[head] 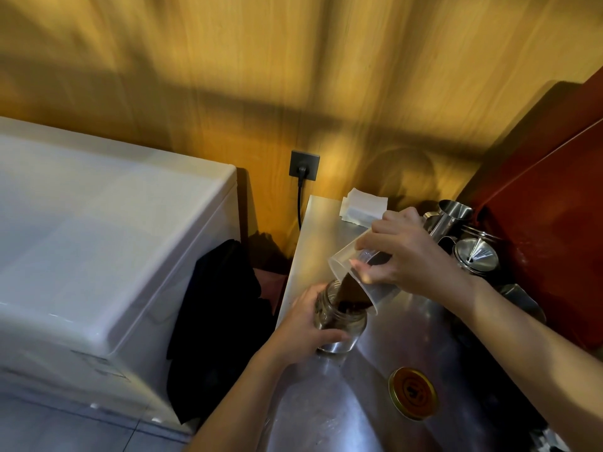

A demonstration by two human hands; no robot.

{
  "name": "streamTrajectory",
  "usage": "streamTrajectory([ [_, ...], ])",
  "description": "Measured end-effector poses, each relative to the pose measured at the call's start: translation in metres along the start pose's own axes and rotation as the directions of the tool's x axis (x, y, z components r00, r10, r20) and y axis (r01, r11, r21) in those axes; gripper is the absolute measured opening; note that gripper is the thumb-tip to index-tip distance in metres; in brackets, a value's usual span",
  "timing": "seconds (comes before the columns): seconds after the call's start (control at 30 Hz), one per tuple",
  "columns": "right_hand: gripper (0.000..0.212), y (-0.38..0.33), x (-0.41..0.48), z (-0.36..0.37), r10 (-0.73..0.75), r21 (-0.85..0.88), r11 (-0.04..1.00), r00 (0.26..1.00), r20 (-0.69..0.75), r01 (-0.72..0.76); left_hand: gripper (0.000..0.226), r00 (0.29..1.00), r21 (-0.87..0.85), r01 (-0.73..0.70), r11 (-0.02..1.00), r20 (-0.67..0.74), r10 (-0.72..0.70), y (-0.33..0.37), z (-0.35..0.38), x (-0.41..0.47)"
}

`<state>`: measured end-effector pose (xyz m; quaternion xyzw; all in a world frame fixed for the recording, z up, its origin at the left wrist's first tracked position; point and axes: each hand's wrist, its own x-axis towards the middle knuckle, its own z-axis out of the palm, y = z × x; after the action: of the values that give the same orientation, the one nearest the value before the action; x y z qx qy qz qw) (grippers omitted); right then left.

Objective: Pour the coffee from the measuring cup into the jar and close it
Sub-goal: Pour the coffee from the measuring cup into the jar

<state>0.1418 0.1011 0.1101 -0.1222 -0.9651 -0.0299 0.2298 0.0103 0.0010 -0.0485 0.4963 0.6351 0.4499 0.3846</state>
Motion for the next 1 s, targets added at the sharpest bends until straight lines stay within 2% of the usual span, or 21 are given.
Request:
streamTrajectory([
  [0.4, 0.026, 0.003, -0.001, 0.003, -0.021, -0.026, 0.999, 0.999, -0.044, 0.02, 0.078, 1.0, -0.01, -0.01, 1.0, -0.014, 0.01, -0.001, 0.001, 0.001],
  [0.63, 0.031, 0.001, -0.002, 0.007, -0.102, -0.066, 0.993, 0.992, -0.074, 0.097, 0.077, 1.0, -0.008, -0.011, 1.0, -0.02, 0.011, -0.003, 0.002, 0.001],
  [0.73, 0.027, 0.002, -0.002, 0.009, -0.116, -0.077, 0.991, 0.991, -0.062, 0.111, 0.077, 1.0, -0.001, -0.007, 1.0, -0.015, 0.007, -0.003, 0.002, 0.002],
  [1.0, 0.033, 0.004, -0.006, 0.014, -0.137, -0.059, 0.989, 0.988, -0.078, 0.133, 0.079, 1.0, 0.004, -0.004, 1.0, 0.0, 0.004, -0.005, 0.002, 0.002],
])
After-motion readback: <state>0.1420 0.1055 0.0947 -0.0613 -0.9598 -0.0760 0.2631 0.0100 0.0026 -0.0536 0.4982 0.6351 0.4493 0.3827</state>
